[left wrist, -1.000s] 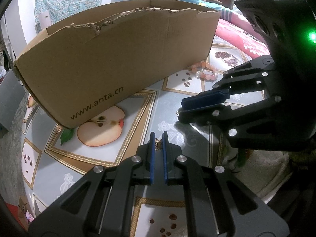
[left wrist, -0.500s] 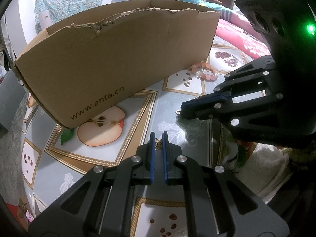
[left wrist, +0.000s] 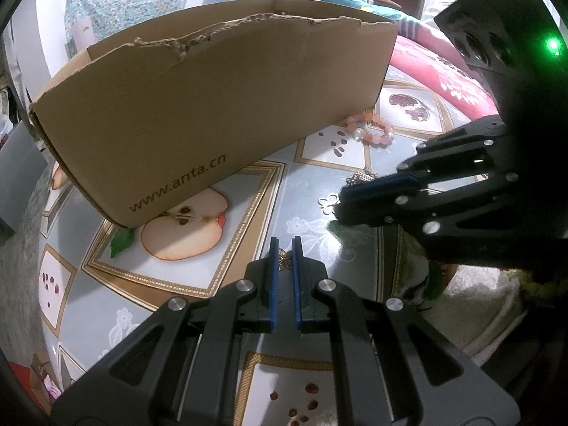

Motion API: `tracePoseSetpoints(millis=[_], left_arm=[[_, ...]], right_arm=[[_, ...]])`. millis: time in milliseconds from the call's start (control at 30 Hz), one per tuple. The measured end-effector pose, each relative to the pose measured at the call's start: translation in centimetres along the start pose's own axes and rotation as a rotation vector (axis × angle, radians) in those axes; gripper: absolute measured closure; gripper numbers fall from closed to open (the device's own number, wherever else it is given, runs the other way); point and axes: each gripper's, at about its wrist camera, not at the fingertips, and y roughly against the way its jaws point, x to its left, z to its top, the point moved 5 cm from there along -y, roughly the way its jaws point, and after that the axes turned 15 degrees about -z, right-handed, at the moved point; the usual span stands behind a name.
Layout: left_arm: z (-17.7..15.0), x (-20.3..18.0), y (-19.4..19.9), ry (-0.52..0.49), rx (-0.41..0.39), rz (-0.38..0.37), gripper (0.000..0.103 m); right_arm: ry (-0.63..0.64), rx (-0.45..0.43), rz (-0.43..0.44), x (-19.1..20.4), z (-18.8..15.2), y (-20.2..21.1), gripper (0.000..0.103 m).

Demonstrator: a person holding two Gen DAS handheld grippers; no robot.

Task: Organize jewelry
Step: 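Close the right tool on the small gold charm beside the silver tag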

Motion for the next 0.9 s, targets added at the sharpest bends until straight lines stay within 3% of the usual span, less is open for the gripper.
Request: tracePoseSetpoints(millis=[133,567,667,867,900], left_arm=[[0.05,-0.06,-0.04,0.003,-0.002,0.001,0.097],[-0.03,0.04,0.02,0.008,-0.007,-0.001,0.097],[-0.02,0.05,0.02,0.008,-0.007,-0.001,0.097],[-0.03,0.06,0.02,0.009,-0.007,0.0,0.097],[-0.03,0.06,0.0,0.008,-0.007,0.0,0.097]], right_arm=[[0.024,-0.03,-0.032,0.49,0.37,-0.02,0.079],[0.064,-0.096,-0.066,0.83,0.37,0.05,0.078],[0.071,-0.11,-0.066,0.97,0.28,0.04,0.087],[0.069,-0.112,-0.058,0.89,0.3,0.01,0.087],[0.072,-0.111,-0.049,0.95,0.32,0.03,0.096]])
